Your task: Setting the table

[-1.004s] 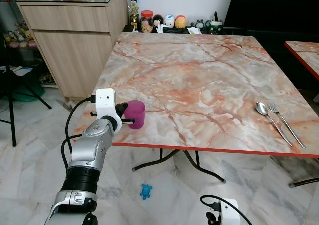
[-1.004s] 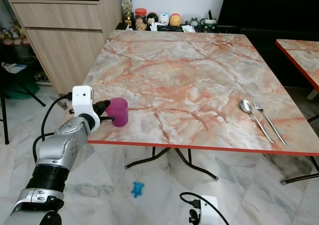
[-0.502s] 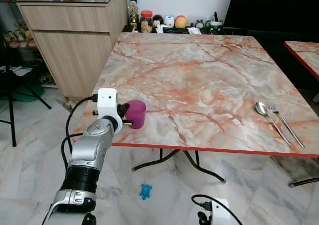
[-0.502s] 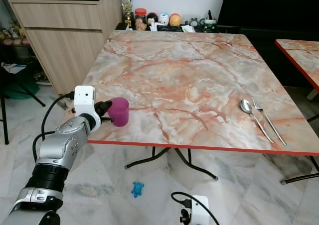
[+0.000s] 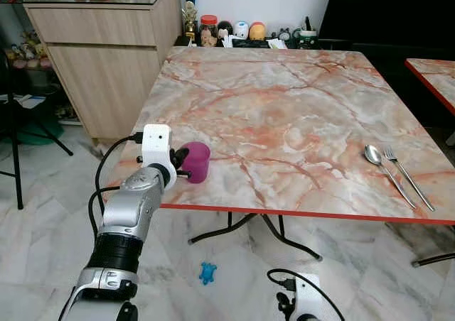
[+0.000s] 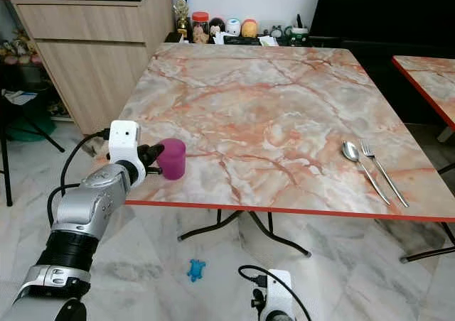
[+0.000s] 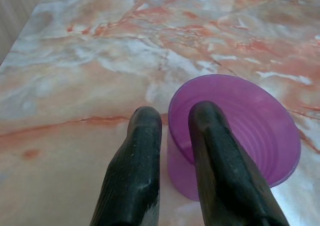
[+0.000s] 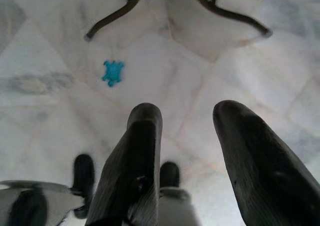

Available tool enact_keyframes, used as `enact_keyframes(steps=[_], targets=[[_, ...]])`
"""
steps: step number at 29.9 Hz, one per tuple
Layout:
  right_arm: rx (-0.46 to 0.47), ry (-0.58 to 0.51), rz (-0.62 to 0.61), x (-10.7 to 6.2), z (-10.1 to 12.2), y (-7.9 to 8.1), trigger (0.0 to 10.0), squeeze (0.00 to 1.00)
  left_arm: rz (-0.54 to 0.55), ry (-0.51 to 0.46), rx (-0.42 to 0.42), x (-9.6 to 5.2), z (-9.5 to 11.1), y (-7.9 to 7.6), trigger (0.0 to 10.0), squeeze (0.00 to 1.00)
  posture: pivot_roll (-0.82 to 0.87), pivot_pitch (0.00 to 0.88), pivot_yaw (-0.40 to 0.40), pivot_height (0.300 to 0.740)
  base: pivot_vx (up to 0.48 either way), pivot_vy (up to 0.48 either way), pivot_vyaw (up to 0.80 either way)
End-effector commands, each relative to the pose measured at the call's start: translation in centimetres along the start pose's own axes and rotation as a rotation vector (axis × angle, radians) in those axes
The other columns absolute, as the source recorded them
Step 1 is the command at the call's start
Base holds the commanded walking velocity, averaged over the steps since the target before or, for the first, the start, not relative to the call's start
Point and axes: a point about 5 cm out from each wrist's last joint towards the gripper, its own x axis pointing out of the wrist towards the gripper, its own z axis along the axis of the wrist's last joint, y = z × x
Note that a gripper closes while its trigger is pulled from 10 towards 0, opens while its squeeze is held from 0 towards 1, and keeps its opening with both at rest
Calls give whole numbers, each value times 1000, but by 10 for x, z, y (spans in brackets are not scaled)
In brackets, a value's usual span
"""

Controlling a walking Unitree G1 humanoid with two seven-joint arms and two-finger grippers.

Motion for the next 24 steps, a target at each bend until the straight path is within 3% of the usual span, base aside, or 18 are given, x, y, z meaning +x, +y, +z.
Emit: enact_keyframes(steps=[1,9,16,19,24], targets=[[12,-4,-15,-1,0,-13,10000,0,-24,-15,19,0,10,-4,10000,0,191,0,-46,740,0,0,0],[19,5,-31,-6,-8,-31,10000,0,-32,2,34,0,12,-7,10000,0,192,0,-44,740,0,0,0],[19,8,-32,-7,-10,-32,10000,0,-30,7,36,0,12,-7,10000,0,191,0,-44,740,0,0,0],[7,21,-15,-4,-10,-10,10000,0,-16,21,40,2,11,-6,10000,0,191,0,-44,740,0,0,0],[3,19,0,-1,-6,5,10000,0,-20,28,41,3,10,-7,10000,0,190,0,-43,740,0,0,0]])
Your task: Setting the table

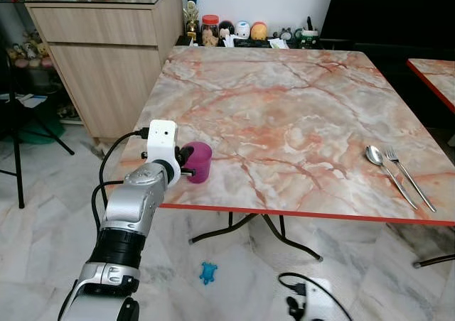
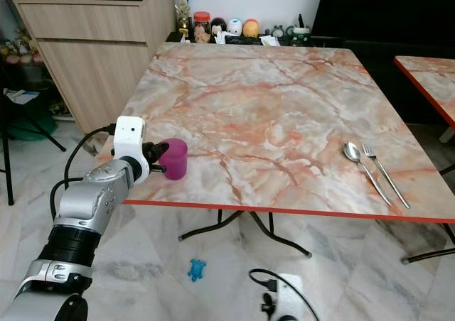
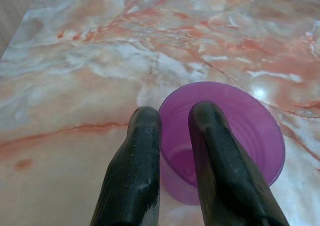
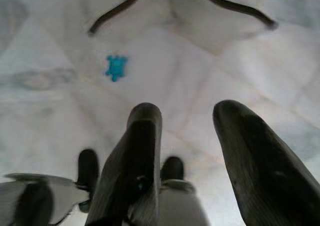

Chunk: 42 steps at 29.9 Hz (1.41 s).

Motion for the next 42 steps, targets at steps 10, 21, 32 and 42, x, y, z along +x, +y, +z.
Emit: enact_keyframes(steps=[10,21,32,42], targets=[[-27,20,3,4,6,29,10000,0,-22,39,21,1,-1,-5,10000,0,191,0,-44,740,0,0,0],[-29,7,5,5,11,35,10000,0,-45,71,51,1,-6,-8,8000,0,191,0,-42,740,0,0,0],[-23,6,3,4,9,30,10000,0,-48,72,59,1,-6,-8,0,0,192,0,-44,740,0,0,0],[-17,-28,-1,8,27,17,10000,0,-53,67,62,0,-6,-7,0,0,192,0,-45,740,0,0,0]])
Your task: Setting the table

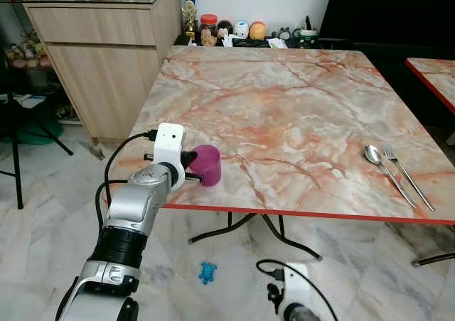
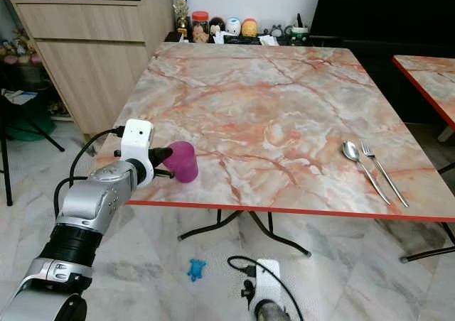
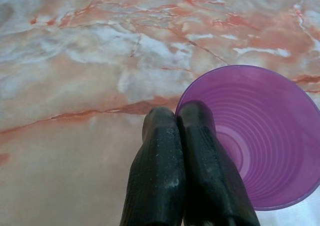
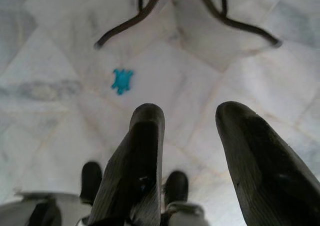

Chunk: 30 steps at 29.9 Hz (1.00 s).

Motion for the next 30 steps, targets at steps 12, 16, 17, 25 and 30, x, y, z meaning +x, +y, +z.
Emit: enact_keyframes(steps=[12,16,17,25,30], targets=[[13,-20,-2,3,13,-11,10000,0,30,-23,12,-7,-9,6,0,0,191,0,-49,740,0,0,0],[13,-18,-15,0,8,-27,10000,0,32,-193,-5,-13,5,6,10000,0,190,0,-51,740,0,0,0],[13,-19,-17,0,8,-28,10000,0,33,-234,-22,-15,7,6,10000,0,191,0,-52,740,0,0,0],[5,-42,-10,4,25,-26,10000,0,81,-398,-85,-31,8,13,10000,0,190,0,-57,740,0,0,0],[2,-59,-1,5,31,-19,10000,0,179,-519,15,-44,9,21,10000,0,187,0,-60,740,0,0,0]])
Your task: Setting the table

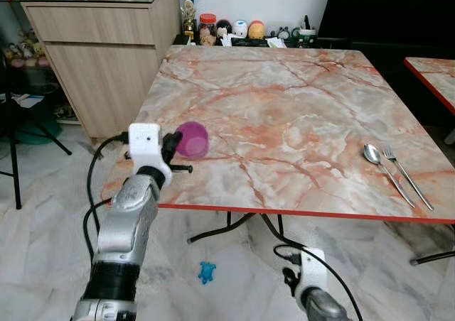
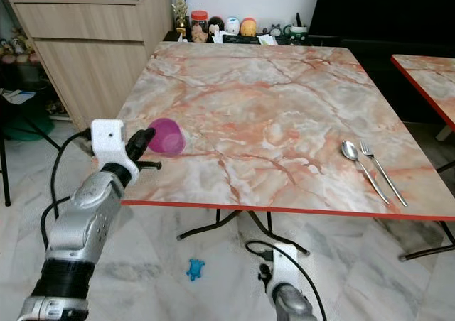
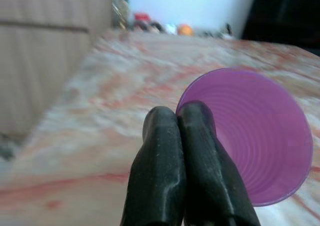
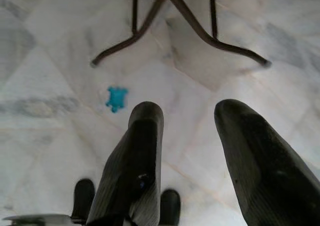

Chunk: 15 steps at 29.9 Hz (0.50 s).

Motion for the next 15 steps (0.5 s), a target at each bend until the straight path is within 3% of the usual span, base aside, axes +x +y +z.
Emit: enact_keyframes(steps=[1,5,8,12,15], targets=[[5,1,-10,-2,-5,-5,10000,0,21,-93,77,-6,10,4,10000,0,185,0,-61,740,0,0,0],[-1,19,-14,-10,-28,-20,10000,0,90,-100,90,-21,-1,17,10000,0,182,0,-66,740,0,0,0],[-64,42,23,-23,-54,-29,10000,0,126,-114,152,-34,-7,27,10000,0,191,0,-75,740,0,0,0],[-6,60,-39,-34,-74,-44,10000,0,150,-130,163,-37,-5,33,10000,0,190,0,-79,740,0,0,0],[-26,96,-94,-44,-91,-55,10000,0,156,-150,164,-33,-2,33,10000,0,181,0,-73,740,0,0,0]])
